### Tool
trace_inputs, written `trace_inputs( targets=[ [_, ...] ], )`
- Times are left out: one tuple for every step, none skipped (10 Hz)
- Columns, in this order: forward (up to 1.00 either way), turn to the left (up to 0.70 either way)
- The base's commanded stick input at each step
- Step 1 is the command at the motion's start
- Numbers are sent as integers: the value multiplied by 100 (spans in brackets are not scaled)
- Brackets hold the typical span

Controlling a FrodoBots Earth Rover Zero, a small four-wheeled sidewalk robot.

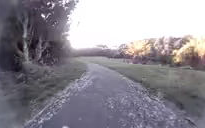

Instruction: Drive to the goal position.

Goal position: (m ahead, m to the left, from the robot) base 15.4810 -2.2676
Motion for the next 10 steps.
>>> trace_inputs(
  targets=[
    [100,0],
    [100,0],
    [100,0],
    [100,0],
    [100,0],
    [100,0],
    [100,0],
    [100,0],
    [100,0],
    [100,0]
  ],
)
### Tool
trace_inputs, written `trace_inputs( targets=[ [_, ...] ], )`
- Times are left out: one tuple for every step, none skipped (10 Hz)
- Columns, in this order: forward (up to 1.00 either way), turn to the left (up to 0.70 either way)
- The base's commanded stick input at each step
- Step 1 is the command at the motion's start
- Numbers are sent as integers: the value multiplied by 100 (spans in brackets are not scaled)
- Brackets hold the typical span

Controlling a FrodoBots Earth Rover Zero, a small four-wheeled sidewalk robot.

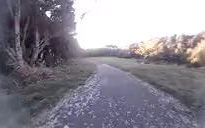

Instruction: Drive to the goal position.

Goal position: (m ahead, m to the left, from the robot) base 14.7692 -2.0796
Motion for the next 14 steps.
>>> trace_inputs(
  targets=[
    [100,0],
    [100,0],
    [100,0],
    [100,-10],
    [100,-26],
    [100,-40],
    [100,-40],
    [100,-40],
    [100,-37],
    [100,-33],
    [100,-3],
    [100,-2],
    [100,0],
    [100,0]
  ],
)
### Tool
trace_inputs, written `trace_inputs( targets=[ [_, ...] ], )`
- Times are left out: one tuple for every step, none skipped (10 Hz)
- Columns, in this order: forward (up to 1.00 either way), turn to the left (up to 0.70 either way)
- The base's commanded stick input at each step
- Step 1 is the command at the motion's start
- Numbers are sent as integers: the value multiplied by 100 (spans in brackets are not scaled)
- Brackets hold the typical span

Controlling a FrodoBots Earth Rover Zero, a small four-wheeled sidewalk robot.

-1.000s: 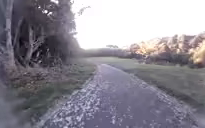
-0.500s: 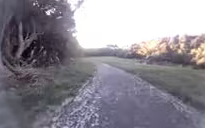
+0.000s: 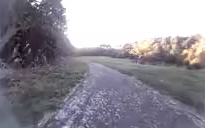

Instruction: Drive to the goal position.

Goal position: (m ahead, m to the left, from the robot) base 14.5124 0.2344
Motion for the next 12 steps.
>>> trace_inputs(
  targets=[
    [100,0],
    [100,0],
    [100,0],
    [100,0],
    [100,0],
    [100,0],
    [100,0],
    [100,0],
    [100,0],
    [100,1],
    [100,7],
    [100,14]
  ],
)
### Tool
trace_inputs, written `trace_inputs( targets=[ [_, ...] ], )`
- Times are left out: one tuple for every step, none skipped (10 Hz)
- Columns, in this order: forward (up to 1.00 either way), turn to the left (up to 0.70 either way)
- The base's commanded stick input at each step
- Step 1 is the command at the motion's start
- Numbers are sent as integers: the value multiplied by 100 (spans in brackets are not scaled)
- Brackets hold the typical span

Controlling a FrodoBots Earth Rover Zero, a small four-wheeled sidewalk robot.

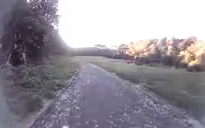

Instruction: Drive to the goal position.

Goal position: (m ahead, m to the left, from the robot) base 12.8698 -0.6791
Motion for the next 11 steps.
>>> trace_inputs(
  targets=[
    [100,32],
    [100,27],
    [100,1],
    [100,0],
    [100,0],
    [100,0],
    [100,0],
    [100,0],
    [100,0],
    [100,0],
    [100,0]
  ],
)
